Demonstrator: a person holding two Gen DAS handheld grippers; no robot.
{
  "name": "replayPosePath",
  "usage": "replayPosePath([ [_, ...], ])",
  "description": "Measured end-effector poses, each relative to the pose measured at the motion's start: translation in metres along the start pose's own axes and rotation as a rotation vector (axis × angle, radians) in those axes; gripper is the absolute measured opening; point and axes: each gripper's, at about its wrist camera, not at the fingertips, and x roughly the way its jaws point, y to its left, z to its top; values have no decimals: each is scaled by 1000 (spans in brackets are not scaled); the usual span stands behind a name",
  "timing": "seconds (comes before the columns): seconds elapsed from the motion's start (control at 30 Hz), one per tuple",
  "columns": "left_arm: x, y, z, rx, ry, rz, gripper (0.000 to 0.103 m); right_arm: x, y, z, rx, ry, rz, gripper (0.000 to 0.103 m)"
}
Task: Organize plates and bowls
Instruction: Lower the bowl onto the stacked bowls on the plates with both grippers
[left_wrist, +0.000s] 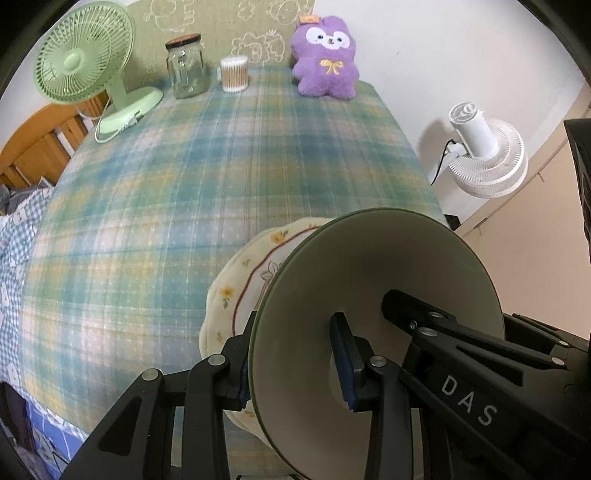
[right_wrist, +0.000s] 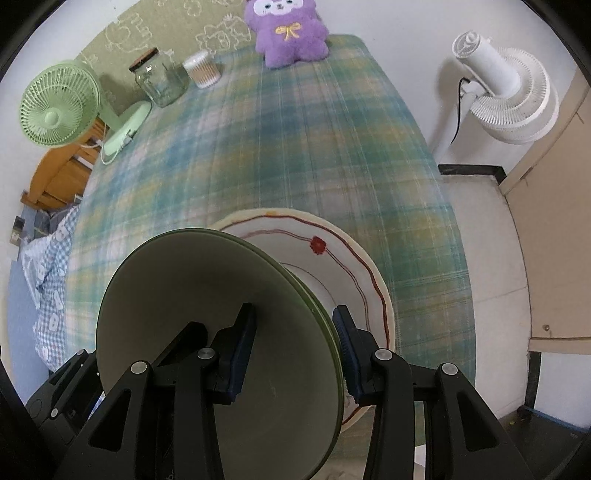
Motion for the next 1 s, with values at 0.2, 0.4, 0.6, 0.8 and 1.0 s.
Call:
replayPosePath([
  [0.2, 4, -3, 3, -26, -13, 27, 34, 4, 1, 6, -39, -12, -1, 46],
  [0.4, 5, 0, 4, -39, -24, 33, 34, 5, 4, 9, -63, -23, -5, 46],
  [0.6, 3, 4, -1, -41, -38, 36, 37, 4, 5, 3, -67, -27, 7, 46],
  [0.8, 2, 5, -5, -33, -50, 46, 44, 1, 5, -1, -60, -48, -30, 52],
  [1.0, -7, 9, -7, -54, -83, 49, 61, -10, -2, -2, -41, -90, -50, 67],
])
